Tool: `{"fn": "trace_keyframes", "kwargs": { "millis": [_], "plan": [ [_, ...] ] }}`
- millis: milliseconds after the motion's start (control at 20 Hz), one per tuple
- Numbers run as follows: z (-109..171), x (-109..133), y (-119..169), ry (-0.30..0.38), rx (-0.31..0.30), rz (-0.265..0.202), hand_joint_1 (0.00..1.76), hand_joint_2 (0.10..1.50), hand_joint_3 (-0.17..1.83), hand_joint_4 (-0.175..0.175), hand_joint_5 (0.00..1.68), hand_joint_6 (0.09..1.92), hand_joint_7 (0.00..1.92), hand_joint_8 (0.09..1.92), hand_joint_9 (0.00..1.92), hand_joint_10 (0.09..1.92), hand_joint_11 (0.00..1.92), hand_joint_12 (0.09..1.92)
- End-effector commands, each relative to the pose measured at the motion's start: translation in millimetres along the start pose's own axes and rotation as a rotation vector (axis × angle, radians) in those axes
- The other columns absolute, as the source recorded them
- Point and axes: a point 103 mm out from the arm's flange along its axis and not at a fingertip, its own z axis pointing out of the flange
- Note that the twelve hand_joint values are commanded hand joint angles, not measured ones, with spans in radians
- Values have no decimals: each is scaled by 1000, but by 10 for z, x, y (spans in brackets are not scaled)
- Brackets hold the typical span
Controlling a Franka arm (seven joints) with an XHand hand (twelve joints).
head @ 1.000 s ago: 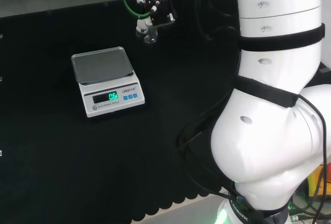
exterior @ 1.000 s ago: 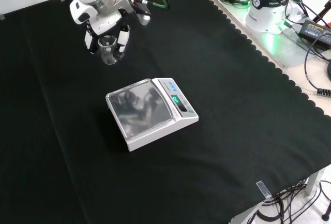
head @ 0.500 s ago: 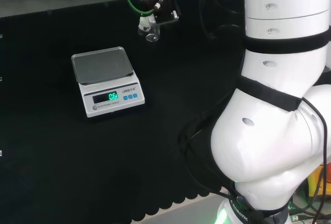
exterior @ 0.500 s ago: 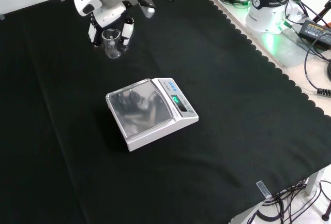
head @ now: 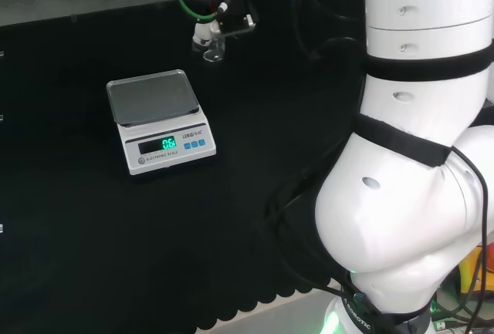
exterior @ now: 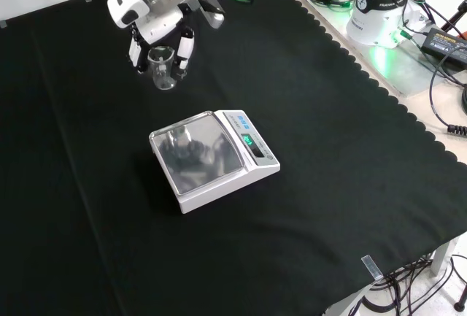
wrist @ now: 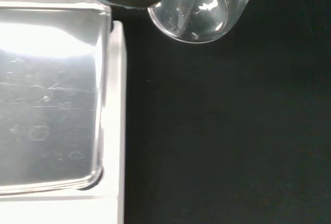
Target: Put the beaker on the electronic balance.
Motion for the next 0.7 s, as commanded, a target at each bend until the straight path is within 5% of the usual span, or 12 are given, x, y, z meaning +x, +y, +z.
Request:
{"fn": "trace_keyframes", "kwargs": {
  "millis": [50,700],
  "plan": [
    [43,332,65,-3,14,-50,1081,1240,-175,-175,775,750,794,844,1161,399,1352,697],
    [253,843,138,-9,50,-128,1070,1241,-175,-175,769,747,794,836,1159,396,1341,697]
  ]
}}
